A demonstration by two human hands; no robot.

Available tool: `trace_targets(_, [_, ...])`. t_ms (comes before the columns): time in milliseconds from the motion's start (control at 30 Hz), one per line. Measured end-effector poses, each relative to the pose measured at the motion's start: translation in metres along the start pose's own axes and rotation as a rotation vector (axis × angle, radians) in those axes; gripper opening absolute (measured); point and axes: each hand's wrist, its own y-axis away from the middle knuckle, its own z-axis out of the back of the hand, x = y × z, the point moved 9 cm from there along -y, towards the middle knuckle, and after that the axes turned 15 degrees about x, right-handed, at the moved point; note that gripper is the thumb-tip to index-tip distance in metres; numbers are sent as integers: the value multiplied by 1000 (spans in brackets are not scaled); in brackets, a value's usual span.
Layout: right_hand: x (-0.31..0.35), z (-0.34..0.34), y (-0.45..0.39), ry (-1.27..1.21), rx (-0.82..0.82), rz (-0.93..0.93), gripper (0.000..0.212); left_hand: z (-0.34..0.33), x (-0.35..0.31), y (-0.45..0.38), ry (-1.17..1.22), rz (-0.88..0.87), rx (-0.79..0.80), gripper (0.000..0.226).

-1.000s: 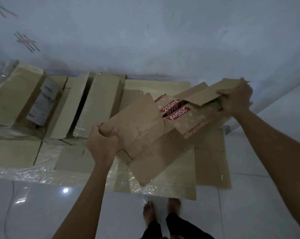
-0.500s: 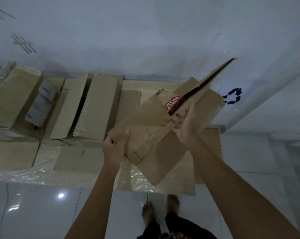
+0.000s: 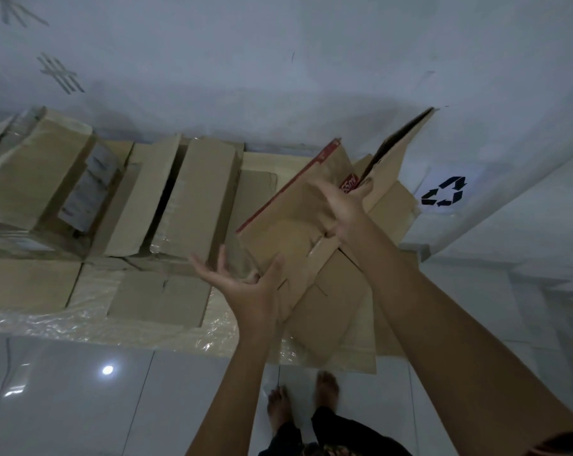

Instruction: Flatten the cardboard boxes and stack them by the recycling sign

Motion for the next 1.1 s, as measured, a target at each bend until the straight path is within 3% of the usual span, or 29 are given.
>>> trace_targets(67, [7,7,5,58,2,-4,138,-15,7,-1,-38,90,103,72])
trace_targets(100, [10,8,8,57,13,-5,130,-26,3,-1,-183,85,181,40])
trace_targets(133, [13,7,10,40,22,-11,122,-35,-1,0,-318,50,245,21])
trace_targets(233, [28,6,20,37,14,-77,102,-74,-24,0,-545,-206,434,30])
trace_targets(267, [37,6,24,44,25,-85,88,-86,-32,5,-577,-270,503,34])
trace_targets(367, [60,15,35,24,84,-36,18,-108,-57,21,-655,-420,694,45])
trace_targets(400, [65,21,39,-9,104,-9,13,-111,-65,23,-710,-448,755,48])
trace_targets(467, [75,34,51,-122,160,79,20,-118,-63,17,-770,-372,903,44])
trace_targets(567, [79,55,77,-219,157,153,23,-115,-52,-13,-600,32,926,31])
trace_targets(667, [69,81,97,-317,104,182,20,-91,-71,-8,-714,-31,835,52])
trace_targets(733, [59,90,101,-384,103,182,26,-80,-70,-10,-680,35,819,63])
trace_targets(933, [-6,96,85,-384,107,-63,25,-76,-30,-11,-429,159,729,49])
trace_targets(1033, [-36,102,81,-337,124,-89,37,-86,12,-10,-516,211,793,48])
trace_targets(1100, [-45,108,78,-340,114,-78,47,-93,46,-11,-714,221,841,57])
